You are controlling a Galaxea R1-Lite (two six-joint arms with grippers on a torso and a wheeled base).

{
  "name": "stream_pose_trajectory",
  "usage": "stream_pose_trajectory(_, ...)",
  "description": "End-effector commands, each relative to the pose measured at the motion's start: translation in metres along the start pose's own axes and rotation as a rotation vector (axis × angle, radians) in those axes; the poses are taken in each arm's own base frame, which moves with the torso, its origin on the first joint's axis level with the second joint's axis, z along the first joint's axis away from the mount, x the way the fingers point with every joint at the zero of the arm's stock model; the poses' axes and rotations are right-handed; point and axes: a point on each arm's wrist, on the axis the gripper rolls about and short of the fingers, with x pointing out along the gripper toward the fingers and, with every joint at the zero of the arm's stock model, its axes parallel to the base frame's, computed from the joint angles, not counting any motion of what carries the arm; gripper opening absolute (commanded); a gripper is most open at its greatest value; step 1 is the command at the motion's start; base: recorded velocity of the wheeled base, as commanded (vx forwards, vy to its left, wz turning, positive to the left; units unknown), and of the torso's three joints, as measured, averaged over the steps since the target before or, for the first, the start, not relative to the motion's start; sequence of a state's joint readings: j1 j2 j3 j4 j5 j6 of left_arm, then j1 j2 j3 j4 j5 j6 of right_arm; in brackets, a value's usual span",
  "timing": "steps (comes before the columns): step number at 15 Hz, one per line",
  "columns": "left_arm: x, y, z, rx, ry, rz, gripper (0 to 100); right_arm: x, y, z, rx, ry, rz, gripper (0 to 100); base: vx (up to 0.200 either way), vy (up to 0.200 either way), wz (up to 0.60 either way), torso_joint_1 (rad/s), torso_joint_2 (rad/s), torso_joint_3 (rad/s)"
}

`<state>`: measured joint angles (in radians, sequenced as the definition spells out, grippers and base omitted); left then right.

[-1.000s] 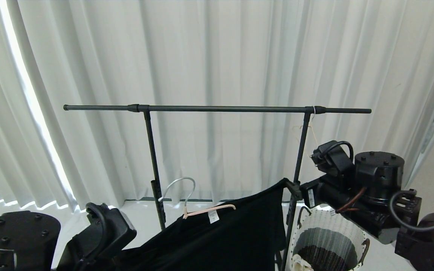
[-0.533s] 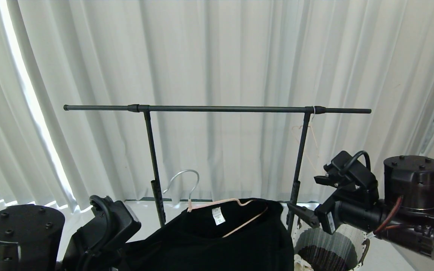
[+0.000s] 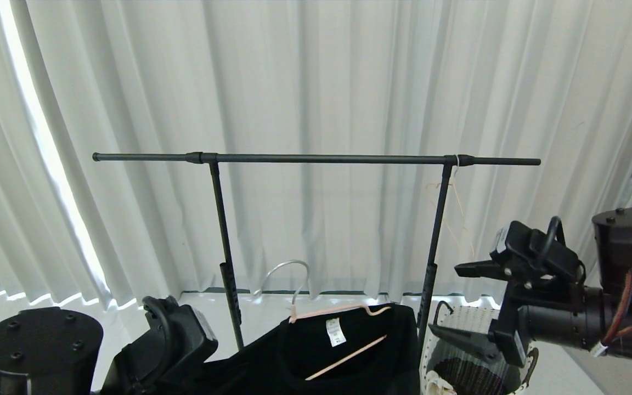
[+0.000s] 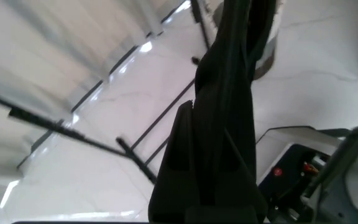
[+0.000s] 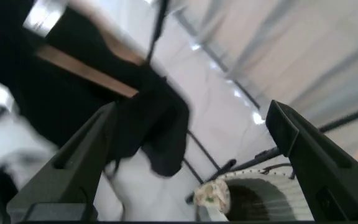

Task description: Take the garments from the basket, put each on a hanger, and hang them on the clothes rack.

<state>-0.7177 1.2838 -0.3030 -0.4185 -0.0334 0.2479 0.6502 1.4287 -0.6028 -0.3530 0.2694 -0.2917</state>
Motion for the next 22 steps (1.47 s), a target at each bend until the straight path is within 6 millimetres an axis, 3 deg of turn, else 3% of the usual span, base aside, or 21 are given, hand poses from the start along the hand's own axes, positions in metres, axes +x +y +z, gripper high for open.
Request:
stream_pose_trajectory(1, 0.002, -0.010, 0.006, 0.037, -0.026, -0.053, 0, -0.010, 0.010, 0.004, -0.073, -0.016, 0.068, 100, 0.000, 0.000, 0.00, 0.000, 0.00, 0.000)
stream_pose_trajectory(5, 0.013, -0.024, 0.012, 0.088, -0.053, -0.121, 0, 0.006, 0.039, 0.016, -0.222, 0.029, 0.260, 100, 0.000, 0.000, 0.00, 0.000, 0.00, 0.000)
stream_pose_trajectory(9, 0.016, -0.030, 0.010, 0.168, -0.053, -0.204, 0, 0.026, 0.040, 0.019, -0.316, 0.088, 0.308, 100, 0.000, 0.000, 0.00, 0.000, 0.00, 0.000)
stream_pose_trajectory(22, 0.017, -0.030, 0.013, 0.166, -0.072, -0.213, 0, 0.049, 0.046, 0.003, -0.290, 0.236, 0.363, 100, 0.000, 0.000, 0.00, 0.000, 0.00, 0.000)
